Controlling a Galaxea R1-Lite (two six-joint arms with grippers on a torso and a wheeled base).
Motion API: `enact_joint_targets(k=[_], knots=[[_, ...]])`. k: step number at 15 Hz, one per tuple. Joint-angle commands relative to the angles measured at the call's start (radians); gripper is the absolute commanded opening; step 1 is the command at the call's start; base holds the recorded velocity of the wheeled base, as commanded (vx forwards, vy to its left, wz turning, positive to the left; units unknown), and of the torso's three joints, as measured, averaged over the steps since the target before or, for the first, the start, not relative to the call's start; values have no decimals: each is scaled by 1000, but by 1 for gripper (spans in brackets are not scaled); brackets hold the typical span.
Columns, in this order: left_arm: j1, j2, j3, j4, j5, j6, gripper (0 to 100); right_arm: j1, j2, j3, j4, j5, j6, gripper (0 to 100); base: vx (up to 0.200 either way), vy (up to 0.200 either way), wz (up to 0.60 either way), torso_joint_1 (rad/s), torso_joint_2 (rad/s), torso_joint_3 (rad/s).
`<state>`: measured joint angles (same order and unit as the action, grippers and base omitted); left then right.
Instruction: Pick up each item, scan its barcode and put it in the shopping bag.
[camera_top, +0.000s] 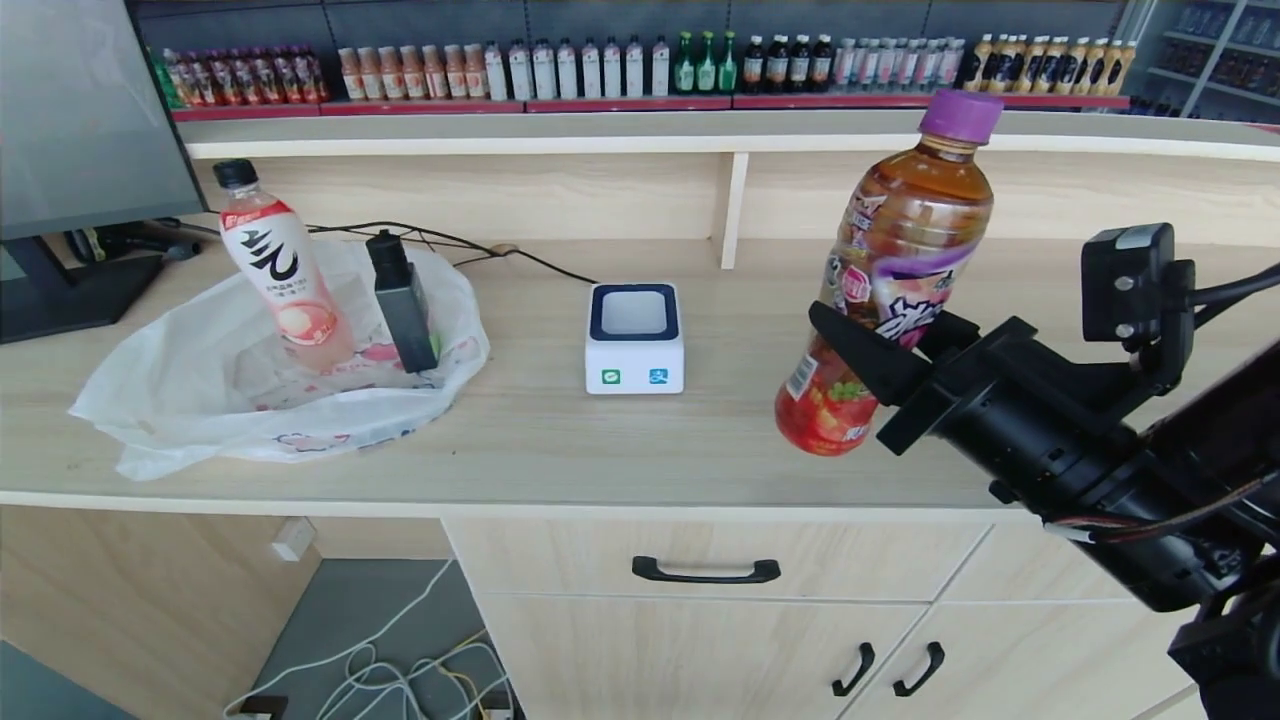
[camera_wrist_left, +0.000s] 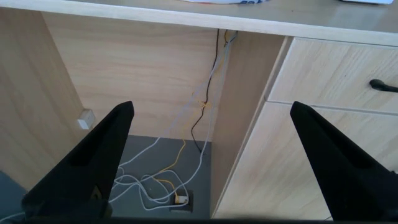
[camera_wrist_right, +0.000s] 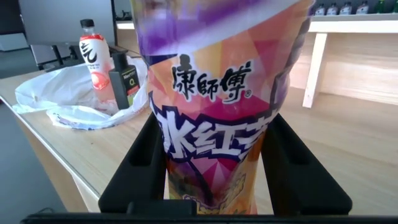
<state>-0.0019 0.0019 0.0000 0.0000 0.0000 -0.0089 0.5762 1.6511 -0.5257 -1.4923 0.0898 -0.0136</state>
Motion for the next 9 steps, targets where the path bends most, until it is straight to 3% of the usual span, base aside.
enact_joint_targets(k=[1,9], knots=[[0,0,0,0,0,0,100,1,-1,0,0,1,0,0,0,200,0,2,2,7],[0,0,0,0,0,-2,100,-2,-4,-5,0,19,0,0,0,200,0,1,4,4]])
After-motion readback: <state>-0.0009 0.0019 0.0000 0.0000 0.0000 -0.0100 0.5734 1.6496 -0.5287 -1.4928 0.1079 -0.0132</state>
